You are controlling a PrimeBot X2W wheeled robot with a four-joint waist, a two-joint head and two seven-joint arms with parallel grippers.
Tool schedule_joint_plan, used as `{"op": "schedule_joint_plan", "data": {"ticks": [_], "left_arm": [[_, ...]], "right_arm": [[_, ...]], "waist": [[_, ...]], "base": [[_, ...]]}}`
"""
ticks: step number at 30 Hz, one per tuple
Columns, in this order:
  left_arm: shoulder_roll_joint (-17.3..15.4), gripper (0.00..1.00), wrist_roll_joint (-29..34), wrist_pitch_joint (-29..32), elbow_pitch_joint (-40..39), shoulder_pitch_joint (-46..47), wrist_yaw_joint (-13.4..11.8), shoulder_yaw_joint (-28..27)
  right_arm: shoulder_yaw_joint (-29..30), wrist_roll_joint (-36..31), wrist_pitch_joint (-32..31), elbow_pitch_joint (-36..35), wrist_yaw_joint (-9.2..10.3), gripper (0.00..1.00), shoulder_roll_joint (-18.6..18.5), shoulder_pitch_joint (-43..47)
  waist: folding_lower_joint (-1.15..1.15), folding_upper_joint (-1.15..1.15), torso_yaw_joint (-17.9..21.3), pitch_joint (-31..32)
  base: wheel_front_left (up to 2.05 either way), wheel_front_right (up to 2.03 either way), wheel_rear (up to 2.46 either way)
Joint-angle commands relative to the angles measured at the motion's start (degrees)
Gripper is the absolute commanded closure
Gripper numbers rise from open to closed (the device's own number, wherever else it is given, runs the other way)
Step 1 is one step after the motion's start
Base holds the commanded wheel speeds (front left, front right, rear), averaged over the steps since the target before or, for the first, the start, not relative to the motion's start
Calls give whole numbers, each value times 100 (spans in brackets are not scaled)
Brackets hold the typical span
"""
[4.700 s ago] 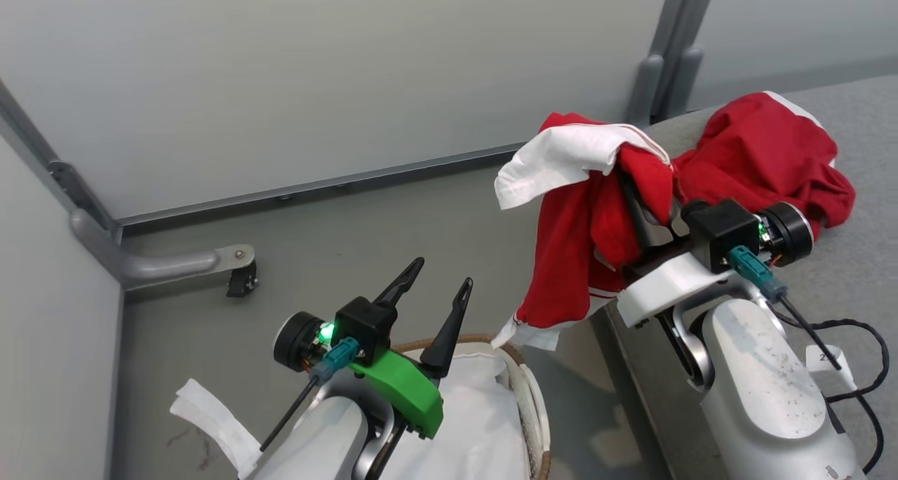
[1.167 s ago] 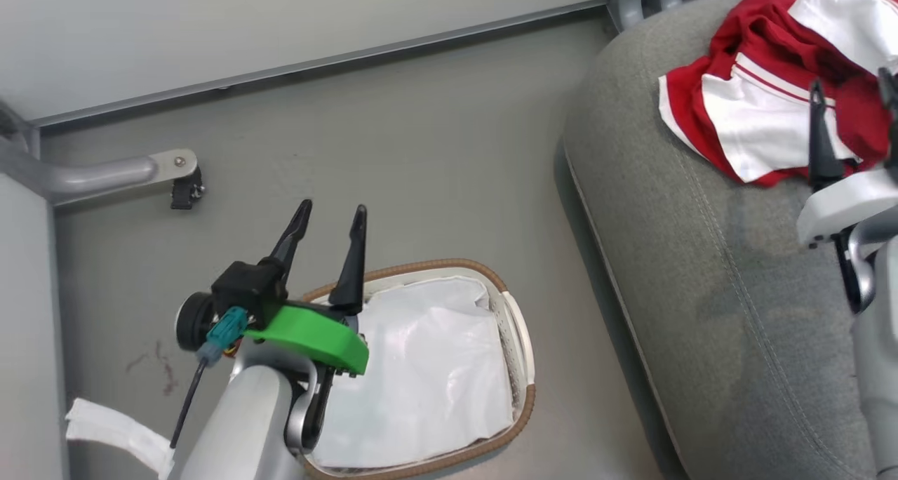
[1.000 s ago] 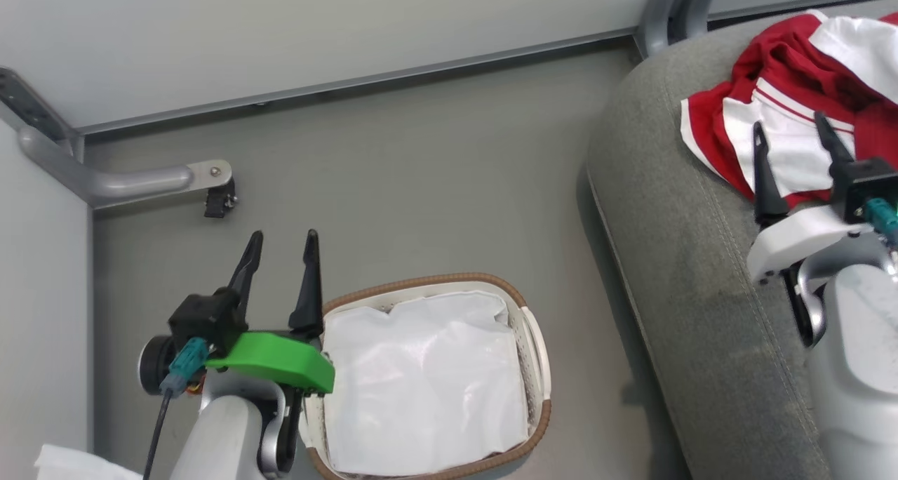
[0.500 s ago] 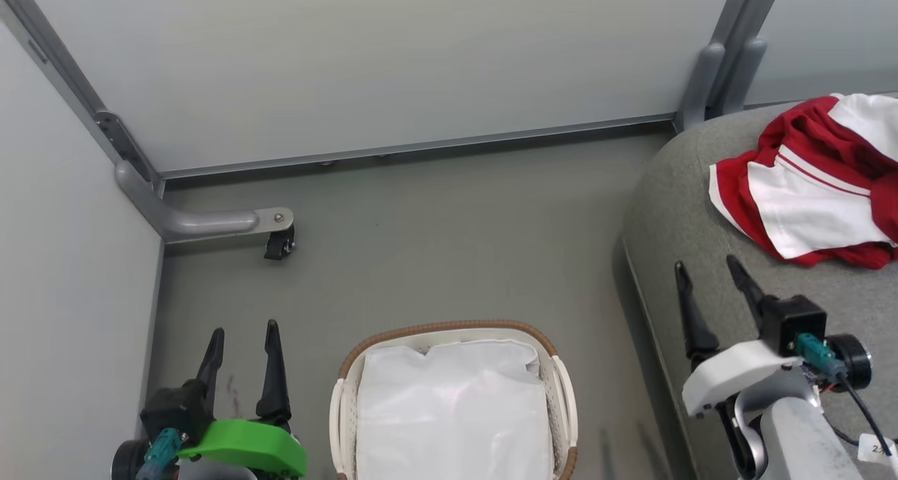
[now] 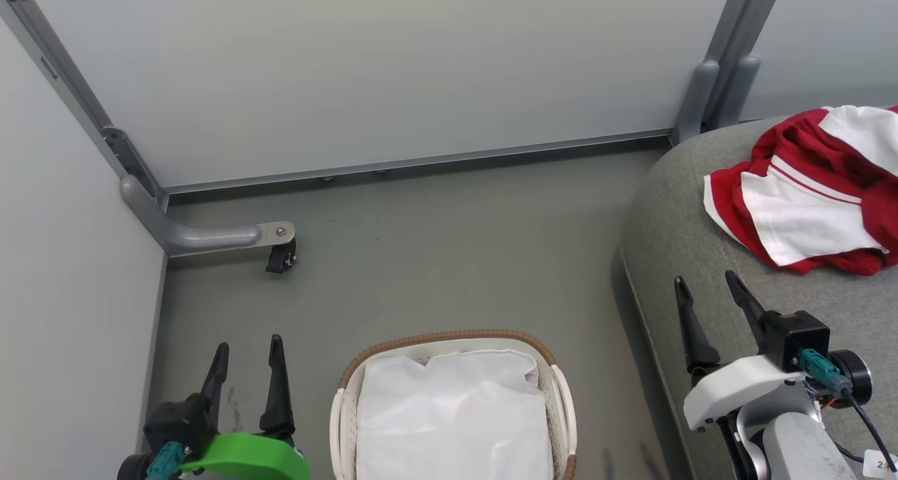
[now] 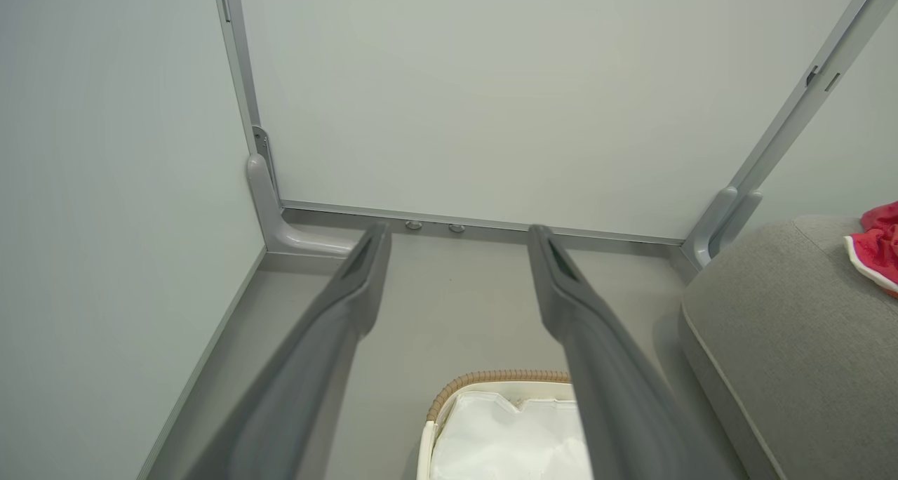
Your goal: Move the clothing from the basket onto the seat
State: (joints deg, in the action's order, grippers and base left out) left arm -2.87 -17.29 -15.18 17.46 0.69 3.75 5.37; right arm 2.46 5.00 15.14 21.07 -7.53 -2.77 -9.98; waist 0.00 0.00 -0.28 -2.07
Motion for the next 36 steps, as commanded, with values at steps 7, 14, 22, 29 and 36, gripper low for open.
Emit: {"op": "schedule_joint_plan", "data": {"ticks": [7,14,22,29,36], "left_arm": [[-6,0,-80,5,16,-52,-33,-2],[11,100,-111,10,117,-10,-4,38],[9,100,-886,239,91,57,37,-94],[8,100,-1521,423,42,108,70,-199],[6,100,-2128,600,-3,163,101,-301]], "right_arm": [[-74,84,0,-23,8,0,-22,140],[-87,131,-16,102,0,100,38,132],[16,1022,-292,78,0,100,35,117],[21,1772,-442,-36,1,100,29,172],[50,2481,-606,-121,1,100,23,205]], "waist": [[0,0,-7,9],[0,0,-52,-3],[0,0,-46,9],[0,0,-42,19],[0,0,-38,30]], "base": [[0,0,0],[0,0,0],[0,0,0],[0,0,0],[0,0,0]]}}
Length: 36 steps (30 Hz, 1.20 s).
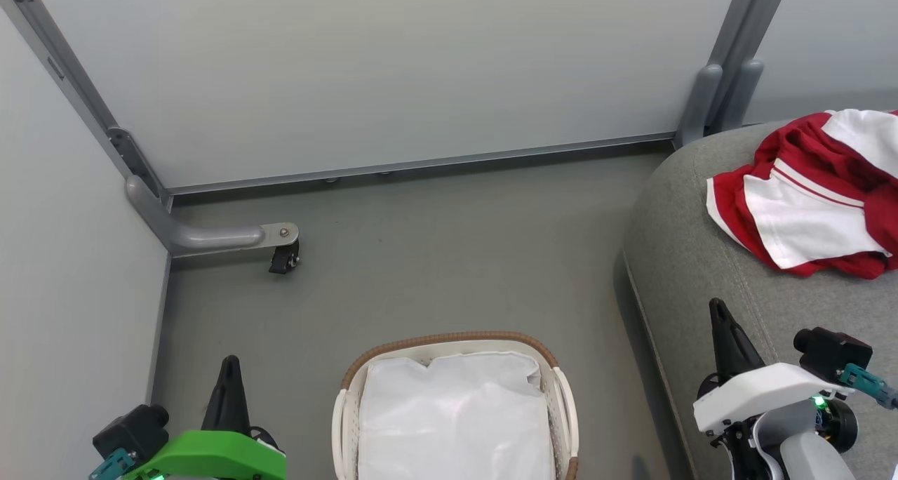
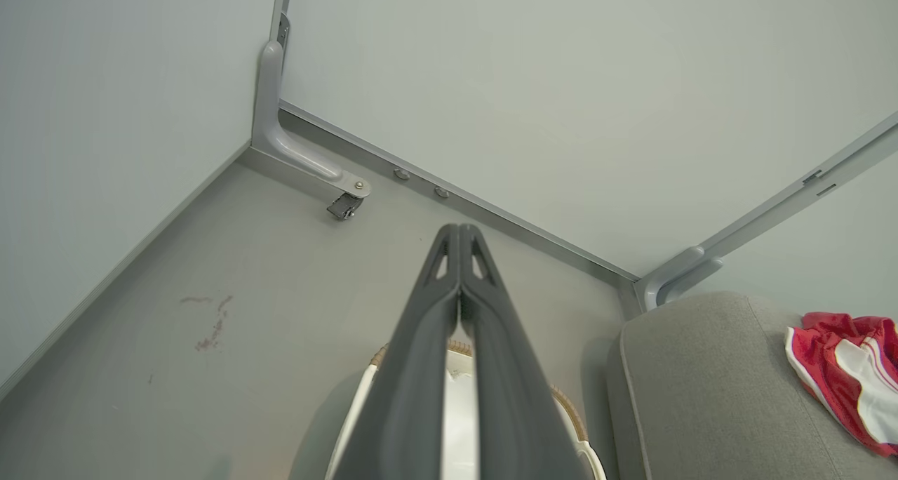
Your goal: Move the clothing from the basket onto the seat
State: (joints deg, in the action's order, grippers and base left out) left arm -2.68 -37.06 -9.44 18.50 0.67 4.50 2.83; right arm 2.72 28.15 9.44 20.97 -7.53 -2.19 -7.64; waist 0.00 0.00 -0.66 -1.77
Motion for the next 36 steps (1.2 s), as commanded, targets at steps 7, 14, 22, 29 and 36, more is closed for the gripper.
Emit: {"op": "schedule_joint_plan", "data": {"ticks": [7,14,22,29,36], "left_arm": [[-15,100,-709,191,-145,215,56,-141],[-17,100,-1213,337,-178,255,83,-226],[-18,100,-1749,494,-214,304,112,-316],[-20,100,-2202,629,-247,338,136,-393],[-21,100,-2603,743,-277,368,162,-457]], "right_arm": [[59,819,-196,-180,2,100,-41,-8],[94,1399,-341,-237,2,100,-45,9],[132,2027,-502,-298,3,100,-51,28],[161,2547,-631,-348,3,100,-55,43],[189,3013,-749,-394,3,100,-59,54]], "waist": [[0,0,5,12],[0,0,9,22],[0,0,14,34],[0,0,18,45],[0,0,23,55]], "base": [[0,0,0],[0,0,0],[0,0,0],[0,0,0],[0,0,0]]}}
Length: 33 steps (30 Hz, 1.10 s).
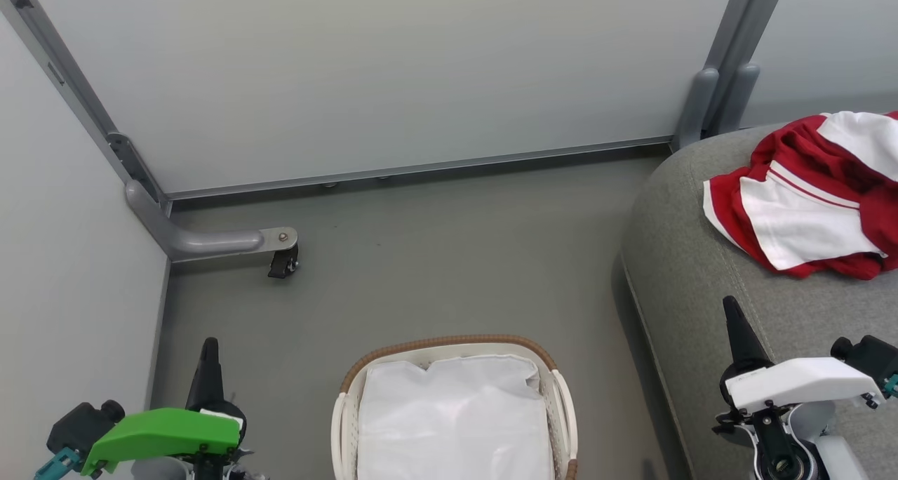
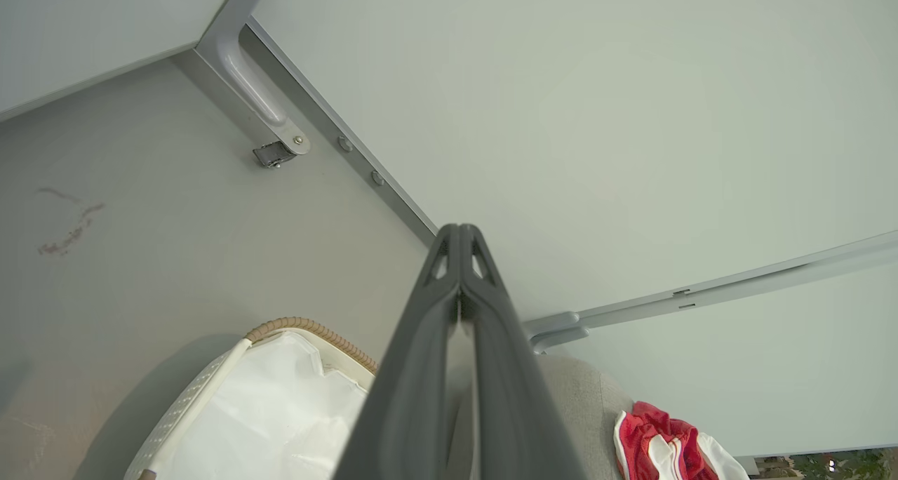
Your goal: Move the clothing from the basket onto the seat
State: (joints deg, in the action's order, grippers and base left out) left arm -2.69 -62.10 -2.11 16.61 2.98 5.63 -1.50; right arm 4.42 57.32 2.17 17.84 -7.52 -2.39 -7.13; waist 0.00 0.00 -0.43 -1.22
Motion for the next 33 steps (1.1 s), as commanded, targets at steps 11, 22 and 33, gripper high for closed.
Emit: {"op": "schedule_joint_plan", "data": {"ticks": [11,22,33], "left_arm": [[-22,100,-695,191,-124,194,77,-131],[-25,100,-1244,348,-155,231,105,-215],[-27,100,-1731,499,-187,269,132,-305]], "right_arm": [[61,790,-199,-148,3,100,-44,23],[100,1424,-360,-207,3,100,-49,40],[135,1999,-504,-259,4,100,-53,63]], "waist": [[0,0,7,17],[0,0,14,34],[0,0,21,51]], "base": [[0,0,0],[0,0,0],[0,0,0]]}}
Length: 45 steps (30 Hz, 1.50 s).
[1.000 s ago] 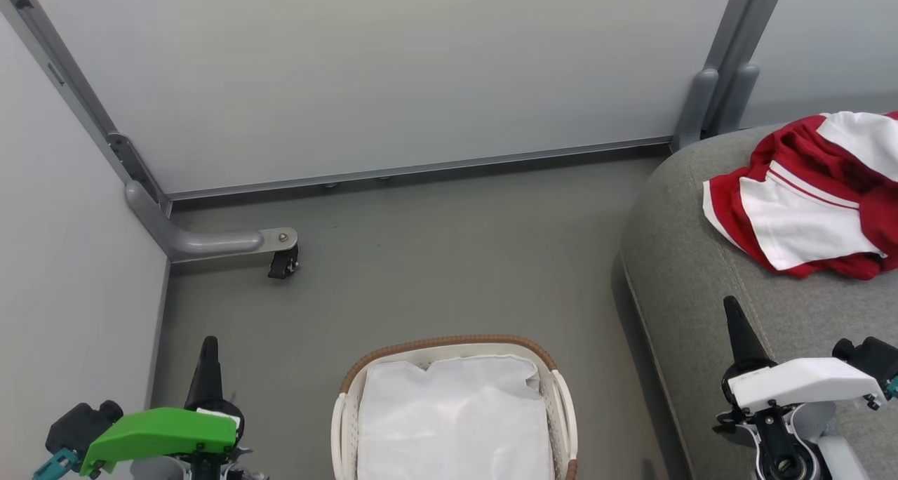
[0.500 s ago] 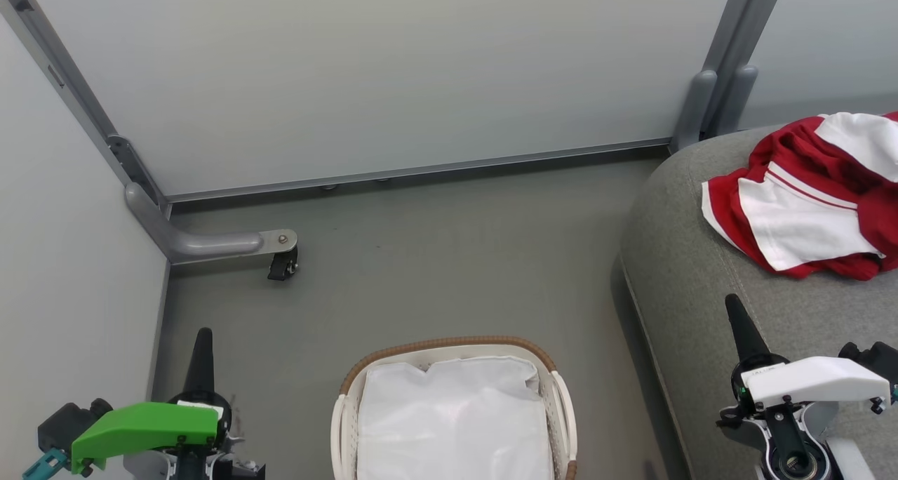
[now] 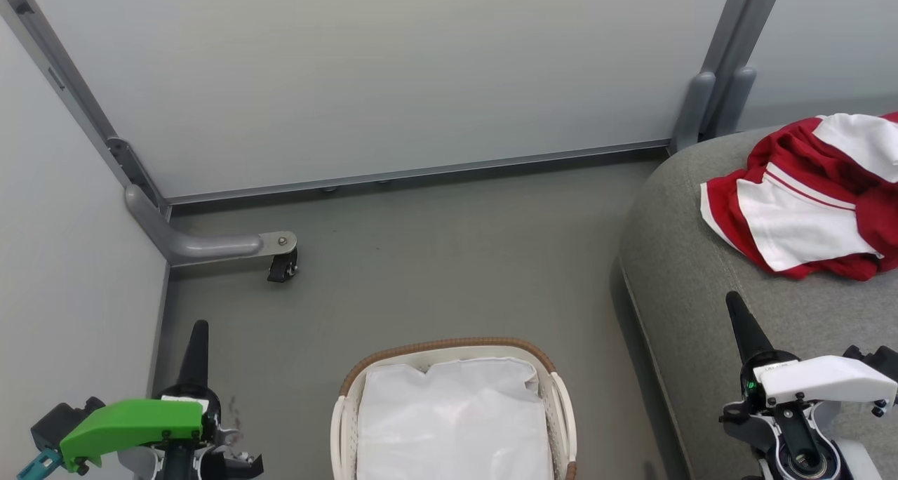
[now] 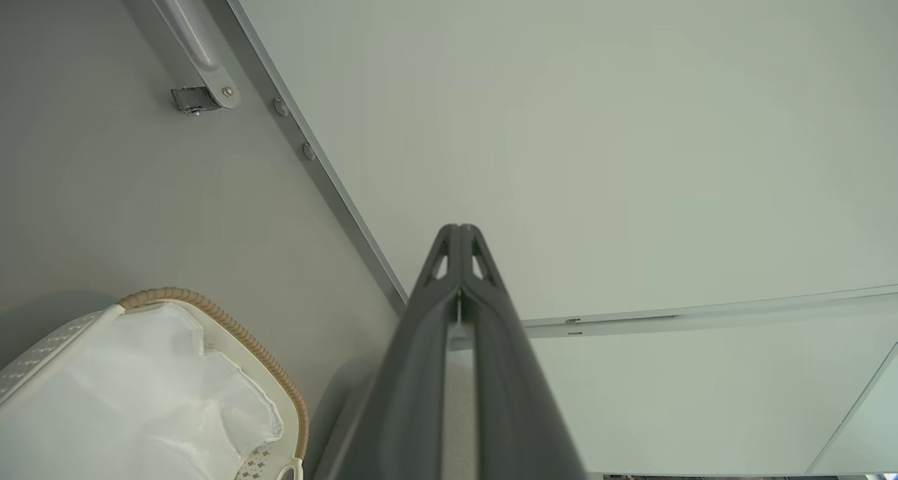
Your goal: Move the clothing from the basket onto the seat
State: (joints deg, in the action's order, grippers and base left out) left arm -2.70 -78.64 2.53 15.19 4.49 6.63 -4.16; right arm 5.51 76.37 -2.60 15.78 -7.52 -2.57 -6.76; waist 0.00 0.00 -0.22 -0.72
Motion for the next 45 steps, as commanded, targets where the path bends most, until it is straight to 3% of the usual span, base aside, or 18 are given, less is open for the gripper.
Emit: {"op": "schedule_joint_plan", "data": {"ticks": [1,34,45], "left_arm": [[-26,100,-130,50,-48,121,36,-46],[-32,100,-1369,401,-123,214,101,-250],[-32,100,-1388,419,-120,204,104,-252]], "right_arm": [[29,150,-39,-59,4,100,-36,28],[112,1579,-408,-187,4,100,-48,82],[113,1613,-414,-190,4,100,-48,84]], "waist": [[0,0,1,2],[0,0,21,52],[0,0,22,55]], "base": [[0,0,0],[0,0,0],[0,0,0]]}}
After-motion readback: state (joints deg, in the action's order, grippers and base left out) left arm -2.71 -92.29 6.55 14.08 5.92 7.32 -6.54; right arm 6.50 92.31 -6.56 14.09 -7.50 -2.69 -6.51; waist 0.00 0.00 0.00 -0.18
